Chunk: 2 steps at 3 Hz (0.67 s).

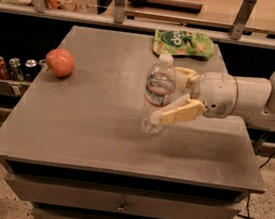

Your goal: Move water bottle near green rice chip bag

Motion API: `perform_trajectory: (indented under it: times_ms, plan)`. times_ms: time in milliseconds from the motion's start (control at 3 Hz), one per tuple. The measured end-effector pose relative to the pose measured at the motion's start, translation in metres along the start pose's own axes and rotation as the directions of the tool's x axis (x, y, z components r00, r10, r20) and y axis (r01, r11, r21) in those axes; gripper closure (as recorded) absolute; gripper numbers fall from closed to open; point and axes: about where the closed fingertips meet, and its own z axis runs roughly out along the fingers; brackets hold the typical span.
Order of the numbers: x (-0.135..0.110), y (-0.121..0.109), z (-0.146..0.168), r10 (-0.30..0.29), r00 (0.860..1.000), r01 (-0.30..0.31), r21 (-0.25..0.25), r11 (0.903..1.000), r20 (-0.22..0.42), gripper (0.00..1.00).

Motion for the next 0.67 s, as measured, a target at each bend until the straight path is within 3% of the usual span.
perform_trajectory:
  times_ms: [667]
  plan:
    - [0.0038, -0.0003, 0.0022, 0.001, 0.999, 0.000, -0.024, 0.9997, 0.040, 0.65]
